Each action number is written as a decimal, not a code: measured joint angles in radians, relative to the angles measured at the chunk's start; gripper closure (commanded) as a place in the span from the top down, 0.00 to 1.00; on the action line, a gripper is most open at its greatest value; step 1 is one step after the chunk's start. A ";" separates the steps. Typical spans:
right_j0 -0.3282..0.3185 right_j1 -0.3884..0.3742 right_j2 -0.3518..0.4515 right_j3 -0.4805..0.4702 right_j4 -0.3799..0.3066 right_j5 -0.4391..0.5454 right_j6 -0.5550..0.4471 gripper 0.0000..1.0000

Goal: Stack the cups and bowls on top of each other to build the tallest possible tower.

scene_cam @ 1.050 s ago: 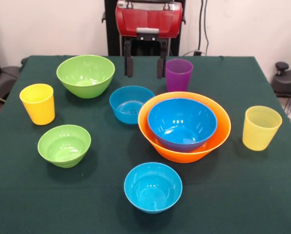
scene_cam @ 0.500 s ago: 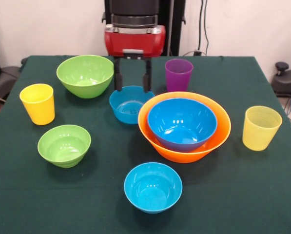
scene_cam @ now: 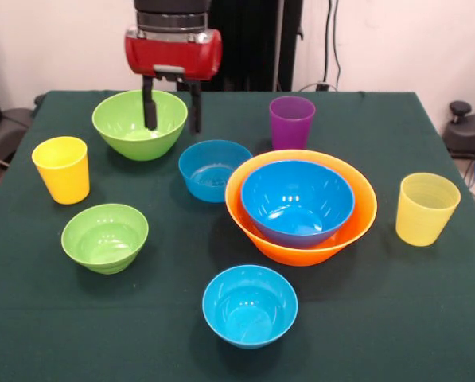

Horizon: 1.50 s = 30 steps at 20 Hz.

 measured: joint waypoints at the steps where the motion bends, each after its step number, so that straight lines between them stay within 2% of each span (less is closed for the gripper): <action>1: -0.002 -0.007 0.000 0.002 0.000 0.004 0.000 1.00; 6: 0.004 -0.030 0.000 0.003 0.000 0.008 0.000 1.00; 14: 0.051 -0.026 -0.033 0.003 0.000 0.008 0.000 1.00; 18: 0.094 -0.001 -0.091 0.004 0.000 0.008 0.000 1.00; 30: 0.079 0.044 -0.170 0.045 0.001 -0.016 0.000 1.00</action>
